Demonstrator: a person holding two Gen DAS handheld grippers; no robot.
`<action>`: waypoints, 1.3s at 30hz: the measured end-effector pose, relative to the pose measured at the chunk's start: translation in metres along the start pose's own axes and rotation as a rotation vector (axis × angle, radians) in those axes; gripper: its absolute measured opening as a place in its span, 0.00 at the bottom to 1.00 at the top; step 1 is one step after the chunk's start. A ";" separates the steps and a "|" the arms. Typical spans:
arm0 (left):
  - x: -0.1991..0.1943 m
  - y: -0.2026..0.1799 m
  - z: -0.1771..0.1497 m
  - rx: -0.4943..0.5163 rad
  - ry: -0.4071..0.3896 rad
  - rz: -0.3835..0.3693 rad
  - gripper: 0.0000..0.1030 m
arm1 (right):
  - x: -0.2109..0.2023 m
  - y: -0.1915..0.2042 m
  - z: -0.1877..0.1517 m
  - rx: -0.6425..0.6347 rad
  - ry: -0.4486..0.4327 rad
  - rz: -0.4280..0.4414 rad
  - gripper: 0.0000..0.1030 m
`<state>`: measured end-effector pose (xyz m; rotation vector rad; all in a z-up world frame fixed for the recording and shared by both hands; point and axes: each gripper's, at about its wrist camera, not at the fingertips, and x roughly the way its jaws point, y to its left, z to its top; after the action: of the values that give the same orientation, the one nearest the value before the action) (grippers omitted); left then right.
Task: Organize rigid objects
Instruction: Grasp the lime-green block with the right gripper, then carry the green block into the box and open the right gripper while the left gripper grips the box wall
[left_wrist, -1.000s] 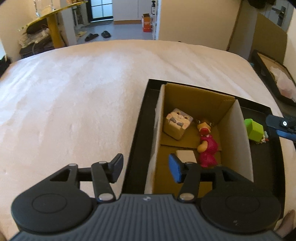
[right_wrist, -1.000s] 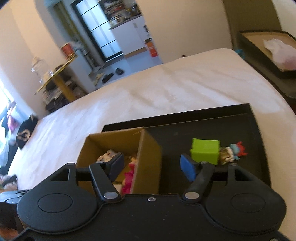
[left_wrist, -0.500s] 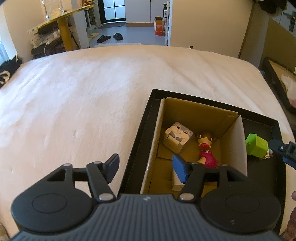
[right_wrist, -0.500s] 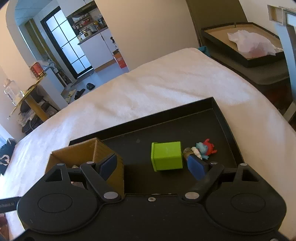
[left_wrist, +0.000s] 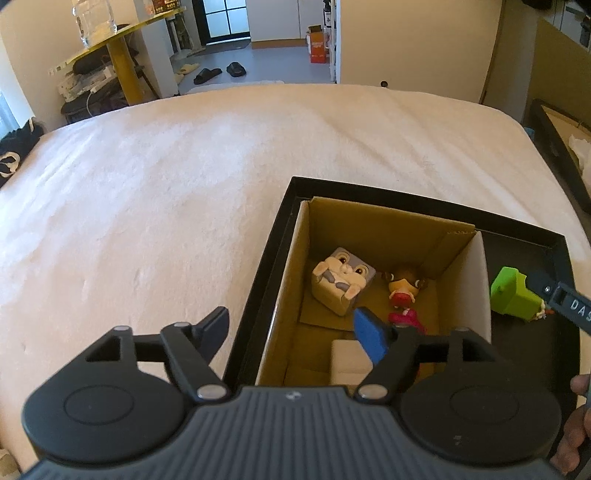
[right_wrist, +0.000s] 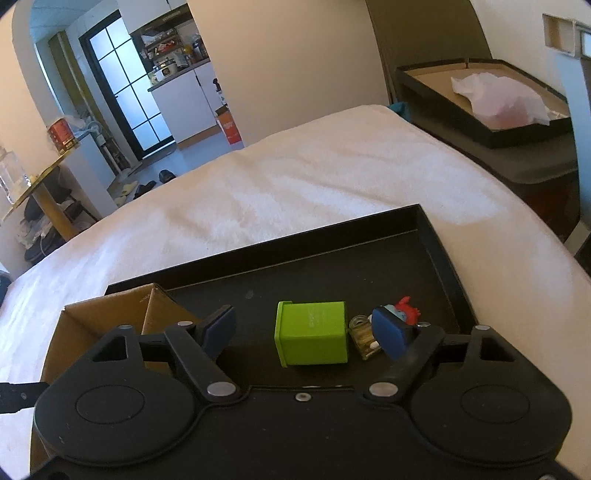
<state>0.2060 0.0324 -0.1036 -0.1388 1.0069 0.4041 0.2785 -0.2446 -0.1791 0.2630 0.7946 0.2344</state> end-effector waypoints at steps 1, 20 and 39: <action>0.001 -0.001 0.000 0.001 0.000 0.001 0.73 | 0.002 0.000 -0.001 -0.006 0.006 -0.007 0.75; 0.006 0.006 0.002 -0.024 0.021 -0.041 0.74 | 0.007 0.025 -0.013 -0.113 0.045 -0.012 0.47; -0.018 0.035 -0.011 -0.031 0.001 -0.045 0.74 | -0.046 0.062 0.004 -0.180 0.004 0.071 0.48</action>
<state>0.1749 0.0568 -0.0921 -0.1890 0.9976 0.3787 0.2428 -0.2006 -0.1258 0.1209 0.7637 0.3716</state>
